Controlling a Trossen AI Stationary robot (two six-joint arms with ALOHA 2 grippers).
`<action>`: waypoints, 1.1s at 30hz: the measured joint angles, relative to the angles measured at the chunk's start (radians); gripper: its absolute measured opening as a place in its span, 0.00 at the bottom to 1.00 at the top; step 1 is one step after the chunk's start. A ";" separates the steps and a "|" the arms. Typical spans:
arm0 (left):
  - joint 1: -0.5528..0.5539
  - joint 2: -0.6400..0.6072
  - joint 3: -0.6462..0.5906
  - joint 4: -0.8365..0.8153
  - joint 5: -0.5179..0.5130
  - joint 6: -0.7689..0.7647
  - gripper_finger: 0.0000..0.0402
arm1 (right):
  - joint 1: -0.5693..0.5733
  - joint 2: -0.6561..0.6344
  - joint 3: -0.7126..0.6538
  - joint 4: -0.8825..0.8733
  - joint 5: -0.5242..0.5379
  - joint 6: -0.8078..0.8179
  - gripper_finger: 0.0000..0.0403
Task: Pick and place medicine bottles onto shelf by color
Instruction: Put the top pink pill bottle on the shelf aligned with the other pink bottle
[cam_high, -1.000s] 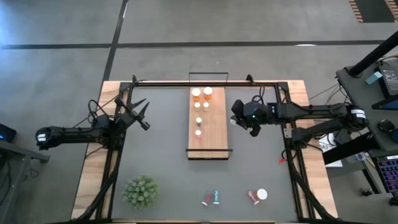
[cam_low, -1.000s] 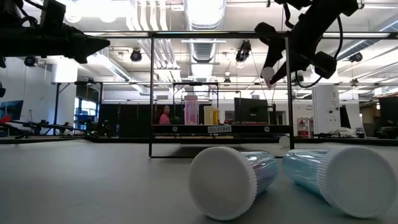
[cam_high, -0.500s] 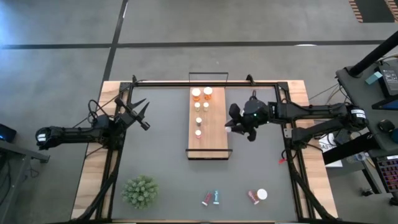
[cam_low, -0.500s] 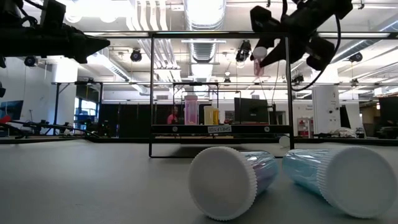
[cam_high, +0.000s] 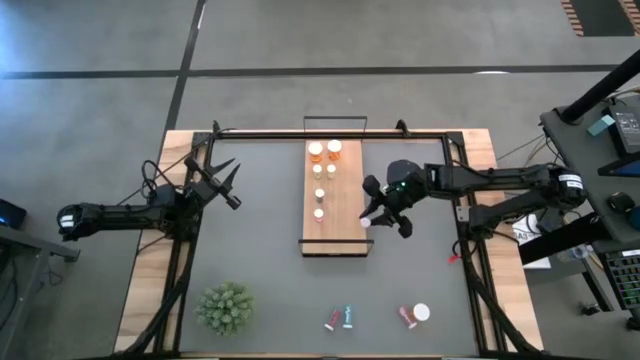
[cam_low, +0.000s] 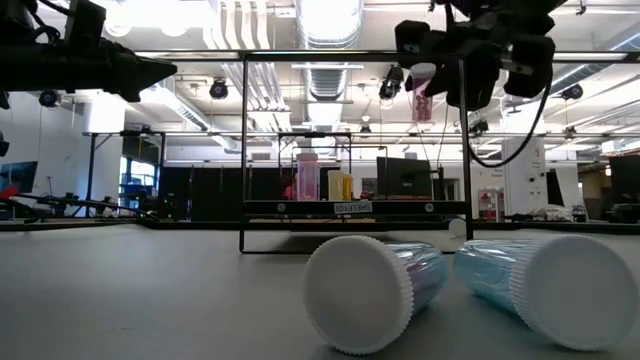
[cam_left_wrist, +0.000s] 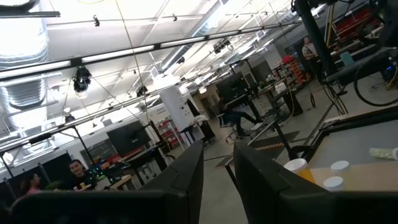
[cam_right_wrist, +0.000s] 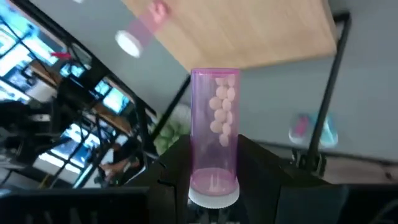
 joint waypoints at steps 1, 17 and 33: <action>0.000 0.000 0.000 0.000 0.000 0.000 0.18 | -0.006 0.003 0.000 0.007 -0.022 0.014 0.25; 0.000 0.000 0.000 0.000 0.000 0.000 0.18 | -0.151 0.128 -0.002 0.159 -0.324 0.066 0.25; 0.000 0.000 0.000 0.000 0.000 0.000 0.18 | -0.205 0.266 -0.023 0.402 -0.438 0.287 0.25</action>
